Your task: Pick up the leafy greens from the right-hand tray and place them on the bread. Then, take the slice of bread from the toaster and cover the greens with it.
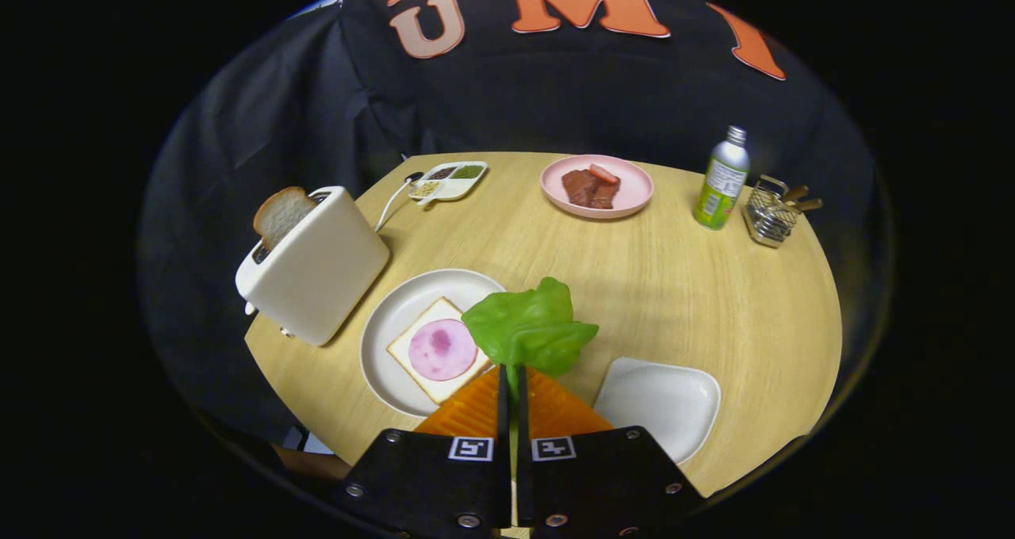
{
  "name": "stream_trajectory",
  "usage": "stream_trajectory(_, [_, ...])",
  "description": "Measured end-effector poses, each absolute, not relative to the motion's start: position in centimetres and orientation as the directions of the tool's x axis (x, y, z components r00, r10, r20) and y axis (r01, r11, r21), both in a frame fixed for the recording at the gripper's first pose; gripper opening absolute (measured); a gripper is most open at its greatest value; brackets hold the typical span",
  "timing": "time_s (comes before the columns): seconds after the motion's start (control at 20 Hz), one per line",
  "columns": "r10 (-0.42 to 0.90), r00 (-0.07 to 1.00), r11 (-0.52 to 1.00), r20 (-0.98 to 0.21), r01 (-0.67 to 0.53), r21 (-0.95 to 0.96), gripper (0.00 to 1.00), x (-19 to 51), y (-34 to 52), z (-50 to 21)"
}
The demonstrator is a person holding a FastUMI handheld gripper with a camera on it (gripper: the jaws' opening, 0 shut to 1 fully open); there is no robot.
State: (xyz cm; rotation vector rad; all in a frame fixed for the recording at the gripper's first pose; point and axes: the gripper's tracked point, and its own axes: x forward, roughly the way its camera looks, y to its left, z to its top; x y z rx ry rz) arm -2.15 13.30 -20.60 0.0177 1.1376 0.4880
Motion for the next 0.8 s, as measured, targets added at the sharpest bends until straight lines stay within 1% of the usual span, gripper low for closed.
stream_trajectory(0.15, [0.43, 0.3, 0.858, -0.851, -0.428, 0.283, 0.03, -2.0, 16.6, -20.3])
stream_trajectory(0.3, [0.473, 0.248, 0.824, -0.845, -0.465, 0.325, 0.03, -2.4, 19.5, -20.8])
stream_trajectory(0.55, [0.455, 0.154, 0.805, -0.877, -0.492, 0.331, 0.03, -3.3, 21.5, -24.0])
stream_trajectory(0.7, [0.395, 0.169, 0.825, -0.903, -0.497, 0.268, 0.06, -2.7, 20.9, -25.9])
stream_trajectory(0.8, [0.402, 0.161, 0.83, -0.901, -0.481, 0.284, 0.07, -2.5, 21.1, -26.0])
